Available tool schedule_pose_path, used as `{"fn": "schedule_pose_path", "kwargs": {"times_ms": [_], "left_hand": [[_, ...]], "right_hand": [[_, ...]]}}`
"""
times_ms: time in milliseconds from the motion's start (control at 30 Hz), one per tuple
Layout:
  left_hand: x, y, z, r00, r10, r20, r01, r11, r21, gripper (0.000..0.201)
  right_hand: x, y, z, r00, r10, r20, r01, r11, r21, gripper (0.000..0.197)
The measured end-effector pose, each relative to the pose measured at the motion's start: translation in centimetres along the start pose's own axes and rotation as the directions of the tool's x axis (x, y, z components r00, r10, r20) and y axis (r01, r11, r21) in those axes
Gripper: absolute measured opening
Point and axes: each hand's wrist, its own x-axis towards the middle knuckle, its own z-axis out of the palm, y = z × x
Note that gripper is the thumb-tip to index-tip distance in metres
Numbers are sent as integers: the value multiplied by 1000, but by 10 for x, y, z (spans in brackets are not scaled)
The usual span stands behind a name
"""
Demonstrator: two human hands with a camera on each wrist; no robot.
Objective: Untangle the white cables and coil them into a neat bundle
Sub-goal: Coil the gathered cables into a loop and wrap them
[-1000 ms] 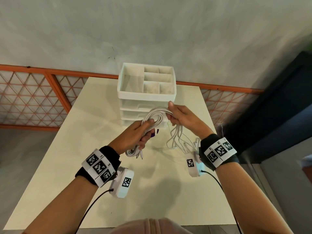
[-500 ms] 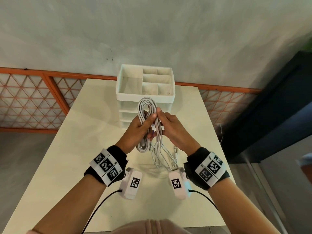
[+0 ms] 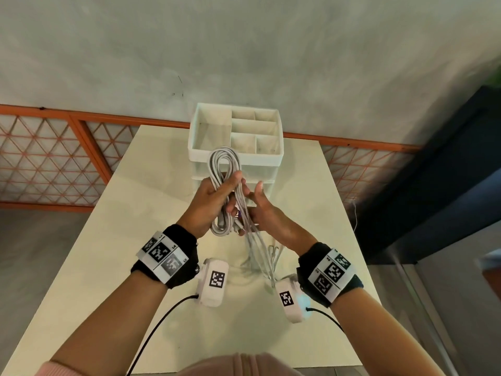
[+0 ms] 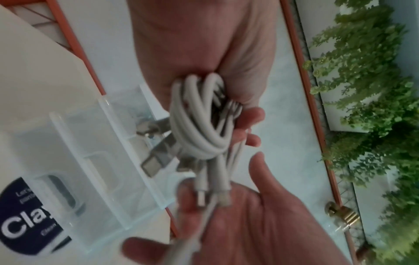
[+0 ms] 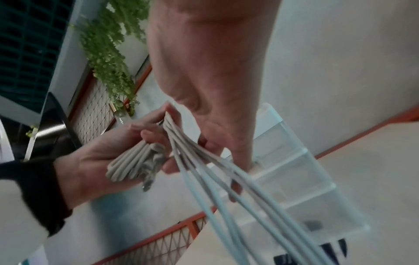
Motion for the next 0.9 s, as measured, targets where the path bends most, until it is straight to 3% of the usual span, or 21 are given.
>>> {"fn": "schedule_pose_path", "kwargs": {"times_ms": [133,300,433,567,733,900], "left_hand": [[5,-5,-10,991,16,-135,-14,1000,21,33],[13,-20,-11,928,69,-366,-40,996,84,41],[15,-16,-7,877,64,-476,-79,997,-11,34],[18,-14,-4,876,-14,-481,-50,991,-121,35],[21,-12,-1,847,-257,-465,34,899,-436,27],[23,-9,4,816,-242,-526,-21,895,-445,29]], "right_hand": [[1,4,-11,993,-110,-47,83,920,-383,38],[4,-2,-3,966,-234,-113,175,907,-384,16],[1,-10,8,973,-232,-5,220,929,-297,36],[5,-4,9,968,-223,118,253,852,-458,41],[7,-3,8,970,-135,202,229,787,-573,47],[10,5,12,954,-72,292,253,718,-649,57]]}}
